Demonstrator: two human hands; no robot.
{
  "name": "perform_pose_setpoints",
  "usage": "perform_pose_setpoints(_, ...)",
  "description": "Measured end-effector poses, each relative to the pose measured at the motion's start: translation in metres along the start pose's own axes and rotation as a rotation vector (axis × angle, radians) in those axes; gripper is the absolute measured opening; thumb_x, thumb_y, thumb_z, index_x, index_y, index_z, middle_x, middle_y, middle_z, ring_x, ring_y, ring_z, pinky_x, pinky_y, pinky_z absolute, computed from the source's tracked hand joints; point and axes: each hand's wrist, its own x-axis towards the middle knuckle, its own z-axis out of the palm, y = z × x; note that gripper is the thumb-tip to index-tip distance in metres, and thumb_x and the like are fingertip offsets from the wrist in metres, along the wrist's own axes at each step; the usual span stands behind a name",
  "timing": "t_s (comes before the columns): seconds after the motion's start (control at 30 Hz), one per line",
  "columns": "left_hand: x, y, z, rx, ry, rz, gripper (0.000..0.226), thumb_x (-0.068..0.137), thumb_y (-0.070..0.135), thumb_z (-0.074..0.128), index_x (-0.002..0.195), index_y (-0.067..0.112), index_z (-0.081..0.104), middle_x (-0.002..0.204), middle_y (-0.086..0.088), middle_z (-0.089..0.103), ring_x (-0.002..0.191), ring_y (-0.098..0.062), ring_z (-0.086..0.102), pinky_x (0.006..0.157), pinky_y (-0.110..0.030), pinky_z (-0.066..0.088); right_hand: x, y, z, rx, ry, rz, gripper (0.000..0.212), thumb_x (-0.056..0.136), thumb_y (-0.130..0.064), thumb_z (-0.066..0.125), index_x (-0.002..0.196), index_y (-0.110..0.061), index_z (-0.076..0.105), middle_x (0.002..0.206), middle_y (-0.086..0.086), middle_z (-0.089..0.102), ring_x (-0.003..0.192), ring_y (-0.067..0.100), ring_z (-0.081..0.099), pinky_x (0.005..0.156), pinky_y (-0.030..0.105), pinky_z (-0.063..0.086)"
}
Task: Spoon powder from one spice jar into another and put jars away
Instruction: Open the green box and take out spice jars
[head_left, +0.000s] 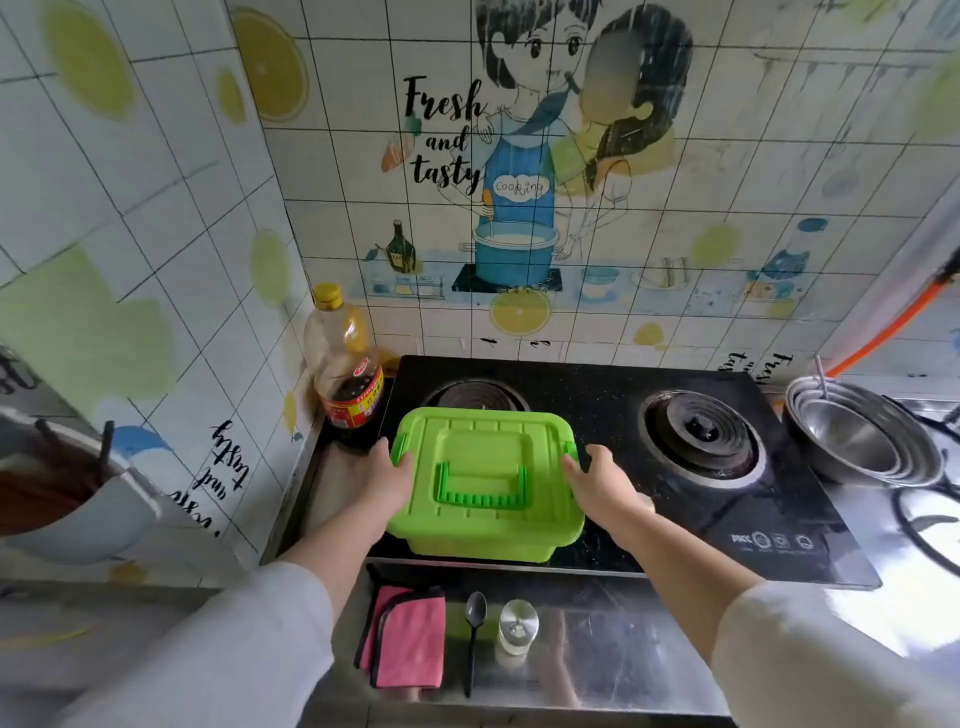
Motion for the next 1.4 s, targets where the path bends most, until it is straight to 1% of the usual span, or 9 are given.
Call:
perform_pose_setpoints(0.17, 0.013, -0.011, 0.005, 0.06, -0.039, -0.007, 0.054, 0.103, 0.032, 0.037, 0.151, 0.012, 0.023, 0.154, -0.011, 0.032, 0.135, -0.029, 0.04, 0.103, -0.04, 0.039, 0.011, 0.007, 0.01, 0.001, -0.064, 0.013, 0.057, 0.099, -0.046, 0.039, 0.142, -0.01, 0.029, 0.108, 0.005, 0.058, 0.079, 0.016, 0.053, 0.063, 0.031, 0.045)
perform_pose_setpoints(0.43, 0.021, -0.023, 0.014, 0.23, 0.053, 0.062, 0.046, 0.104, 0.033, 0.024, 0.143, 0.011, 0.036, 0.13, -0.014, 0.057, 0.108, -0.033, 0.059, 0.087, -0.042, 0.05, 0.012, 0.01, 0.022, -0.013, -0.042, -0.015, 0.034, 0.102, -0.041, 0.026, 0.105, -0.012, 0.042, 0.084, 0.005, 0.055, 0.068, 0.017, 0.052, 0.054, 0.031, 0.038)
perform_pose_setpoints(0.6, 0.017, -0.023, 0.018, -0.038, 0.104, -0.003, 0.042, 0.105, 0.024, 0.024, 0.128, -0.001, 0.049, 0.112, -0.02, 0.059, 0.099, -0.035, 0.056, 0.075, -0.034, 0.037, 0.014, 0.014, 0.023, 0.052, 0.007, 0.028, 0.032, 0.104, -0.034, 0.022, 0.098, -0.01, 0.043, 0.08, 0.004, 0.052, 0.067, 0.015, 0.048, 0.058, 0.031, 0.035)
perform_pose_setpoints(0.77, 0.036, -0.037, 0.011, -0.41, -0.039, -0.263, 0.047, 0.105, 0.034, 0.024, 0.139, 0.009, 0.043, 0.133, -0.015, 0.054, 0.118, -0.033, 0.054, 0.1, -0.044, 0.044, 0.019, 0.02, 0.025, 0.143, -0.017, 0.077, 0.038, 0.103, -0.037, 0.023, 0.115, -0.009, 0.046, 0.088, 0.004, 0.052, 0.077, 0.019, 0.049, 0.071, 0.032, 0.042)
perform_pose_setpoints(0.9, 0.042, -0.047, 0.009, -0.533, -0.11, -0.345, 0.045, 0.104, 0.04, 0.025, 0.138, 0.017, 0.043, 0.124, -0.013, 0.059, 0.11, -0.031, 0.059, 0.094, -0.05, 0.05, 0.017, 0.02, 0.024, 0.324, -0.056, 0.177, 0.041, 0.103, -0.039, 0.021, 0.131, -0.017, 0.043, 0.101, 0.003, 0.051, 0.079, 0.016, 0.047, 0.063, 0.029, 0.044)
perform_pose_setpoints(1.07, 0.033, -0.04, 0.005, -0.657, -0.091, -0.297, 0.029, 0.105, 0.028, 0.033, 0.128, 0.024, 0.051, 0.111, -0.009, 0.064, 0.095, -0.026, 0.061, 0.086, -0.044, 0.051, 0.017, 0.027, 0.024, 0.565, -0.085, 0.304, 0.034, 0.103, -0.04, 0.028, 0.11, -0.016, 0.052, 0.072, 0.002, 0.042, 0.059, 0.014, 0.04, 0.049, 0.022, 0.034)
perform_pose_setpoints(1.2, 0.036, -0.042, -0.001, -0.714, -0.159, -0.312, 0.031, 0.099, 0.02, 0.051, 0.129, 0.029, 0.055, 0.109, -0.009, 0.069, 0.096, -0.029, 0.065, 0.082, -0.044, 0.054, 0.016, 0.03, 0.021, 0.696, -0.058, 0.417, 0.033, 0.1, -0.038, 0.041, 0.082, -0.011, 0.046, 0.071, 0.005, 0.042, 0.054, 0.016, 0.042, 0.051, 0.025, 0.032)
perform_pose_setpoints(1.3, 0.037, -0.048, -0.002, -0.621, -0.033, -0.206, 0.035, 0.096, 0.016, 0.055, 0.13, 0.027, 0.056, 0.121, -0.007, 0.064, 0.104, -0.026, 0.062, 0.085, -0.041, 0.053, 0.022, 0.034, 0.021, 0.543, -0.064, 0.352, 0.033, 0.1, -0.041, 0.037, 0.104, -0.012, 0.054, 0.075, 0.004, 0.047, 0.056, 0.015, 0.047, 0.049, 0.022, 0.034)
perform_pose_setpoints(1.4, 0.03, -0.046, -0.005, -0.361, 0.175, 0.018, 0.028, 0.098, 0.012, 0.047, 0.114, 0.026, 0.065, 0.114, -0.002, 0.064, 0.096, -0.016, 0.059, 0.07, -0.027, 0.045, 0.026, 0.039, 0.019, 0.21, 0.092, 0.176, 0.04, 0.096, -0.041, 0.04, 0.127, -0.017, 0.049, 0.106, 0.008, 0.058, 0.086, 0.022, 0.056, 0.062, 0.027, 0.043)
